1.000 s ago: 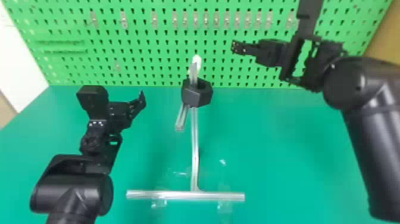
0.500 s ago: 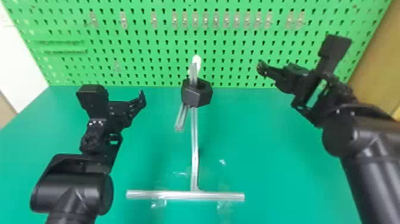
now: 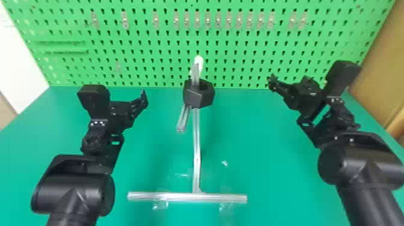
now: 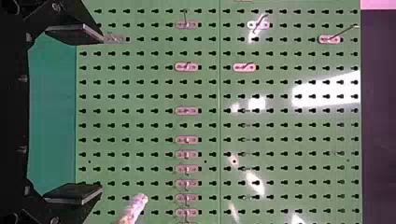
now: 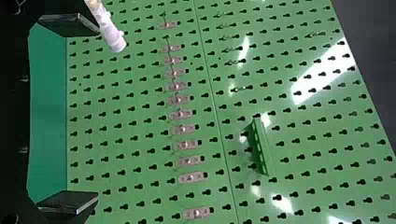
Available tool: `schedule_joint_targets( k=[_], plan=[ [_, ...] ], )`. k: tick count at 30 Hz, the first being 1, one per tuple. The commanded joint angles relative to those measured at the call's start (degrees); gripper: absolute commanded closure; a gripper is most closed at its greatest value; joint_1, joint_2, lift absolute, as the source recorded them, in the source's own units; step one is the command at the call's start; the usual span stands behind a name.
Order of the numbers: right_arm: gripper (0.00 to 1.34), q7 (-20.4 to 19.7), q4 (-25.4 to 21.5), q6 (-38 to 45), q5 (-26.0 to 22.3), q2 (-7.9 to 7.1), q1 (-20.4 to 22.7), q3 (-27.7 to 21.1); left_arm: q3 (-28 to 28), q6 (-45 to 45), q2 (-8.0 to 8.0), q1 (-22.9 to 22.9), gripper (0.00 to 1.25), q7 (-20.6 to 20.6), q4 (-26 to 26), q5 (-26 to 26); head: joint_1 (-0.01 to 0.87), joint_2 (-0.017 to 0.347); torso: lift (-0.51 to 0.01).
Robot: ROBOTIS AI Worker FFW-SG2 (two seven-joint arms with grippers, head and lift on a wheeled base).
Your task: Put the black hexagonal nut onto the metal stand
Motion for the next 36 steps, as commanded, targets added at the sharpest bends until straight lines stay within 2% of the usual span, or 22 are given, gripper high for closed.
schedule_joint_targets(
  k=[1,7,20,36],
  plan=[
    [0.07,-0.02,1.43,-2.68,0.69,-0.07,0.97,0.27,0.05,0.0,0.0,-0.01,0.16,0.0,0.0,0.08,0.693,0.081,-0.001],
    [0.07,-0.02,1.87,-2.95,2.62,-1.12,2.02,0.98,-0.04,0.88,0.0,0.08,0.16,0.0,0.0,0.34,0.693,0.081,-0.001],
    [0.07,-0.02,1.26,-4.35,11.32,-0.77,3.95,0.71,0.05,0.88,0.0,0.25,0.16,0.0,0.0,0.52,0.693,0.081,-0.001],
    [0.07,-0.37,0.64,-4.53,11.23,0.02,5.8,-0.87,0.05,0.97,0.0,0.52,0.16,0.18,0.17,0.16,0.693,0.081,-0.001]
  ],
)
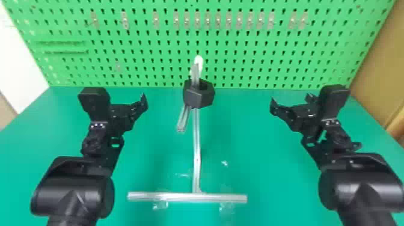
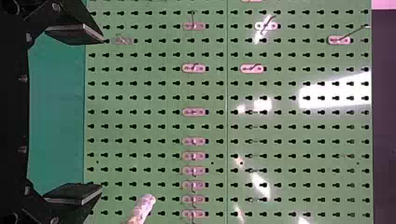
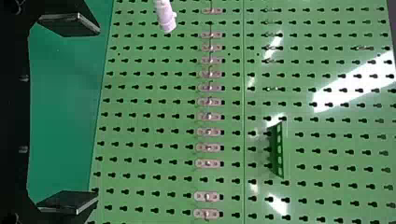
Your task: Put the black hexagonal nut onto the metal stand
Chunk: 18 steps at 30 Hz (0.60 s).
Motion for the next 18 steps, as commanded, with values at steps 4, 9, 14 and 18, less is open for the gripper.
schedule_joint_targets(
  k=[4,9,14,18],
  plan=[
    [0.07,-0.91,-0.49,0.08,-1.12,1.08,1.08,-0.99,-0.07,0.0,0.01,0.18,0.16,0.51,0.21,0.01,0.693,0.081,-0.001],
    [0.07,-0.91,-0.58,0.61,-1.3,1.17,0.99,-0.9,-0.25,0.0,-0.08,0.35,0.16,0.77,0.21,0.19,0.693,0.081,-0.001],
    [0.07,-0.91,-0.84,1.05,-1.65,0.99,0.91,-0.99,-0.25,-0.44,0.01,0.53,0.16,0.77,0.21,0.45,0.693,0.081,-0.001],
    [0.07,-0.91,-1.01,1.22,-1.65,0.99,0.91,-1.08,-0.16,-0.53,0.01,0.88,0.16,0.77,0.21,0.54,0.693,0.081,-0.001]
  ],
)
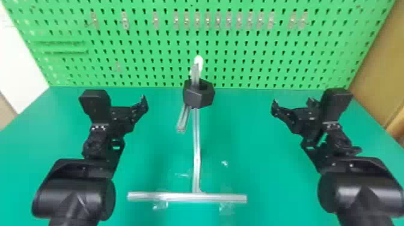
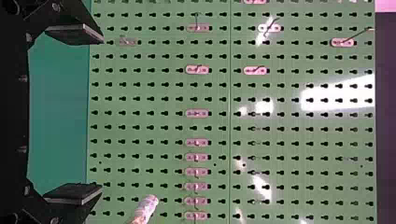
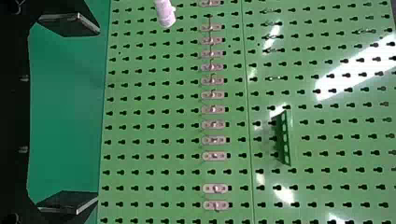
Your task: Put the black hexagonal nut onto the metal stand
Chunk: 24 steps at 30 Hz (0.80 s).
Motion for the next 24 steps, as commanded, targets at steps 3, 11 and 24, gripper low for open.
schedule_joint_targets(
  k=[3,11,24],
  plan=[
    [0.07,0.0,-0.47,0.51,-0.04,-0.11,0.06,-0.29,0.09,-0.13,0.07,0.54,0.16,0.0,-0.09,0.3,0.693,0.081,-0.001],
    [0.07,0.0,-0.56,0.68,0.05,-0.11,0.15,-0.55,0.09,-0.13,-0.02,0.71,0.16,0.0,-0.18,0.3,0.693,0.081,-0.001],
    [0.07,0.0,-0.56,1.12,-0.57,-0.03,0.33,-0.81,0.0,-0.13,0.07,0.54,0.16,0.0,-0.18,0.3,0.693,0.081,-0.001]
  ],
)
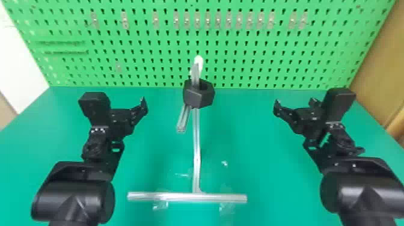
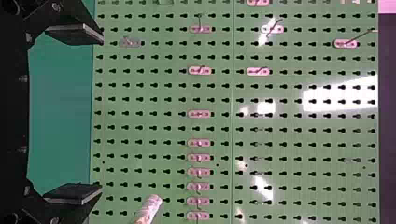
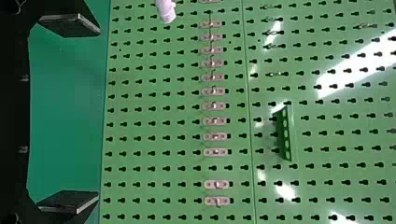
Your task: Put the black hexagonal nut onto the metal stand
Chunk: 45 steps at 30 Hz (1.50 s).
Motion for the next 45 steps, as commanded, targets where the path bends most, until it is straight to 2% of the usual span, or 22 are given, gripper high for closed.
schedule_joint_targets(
  k=[1,45],
  plan=[
    [0.07,0.0,0.0,0.25,-0.28,0.07,0.08,-0.15,-0.06,0.0,0.01,-0.12,0.16,0.0,0.0,0.0,0.693,0.081,-0.001],
    [0.07,-0.09,0.0,0.69,-0.9,0.25,0.08,-0.5,-0.23,0.0,-0.08,-0.21,0.16,0.0,0.09,-0.09,0.693,0.081,-0.001]
  ],
)
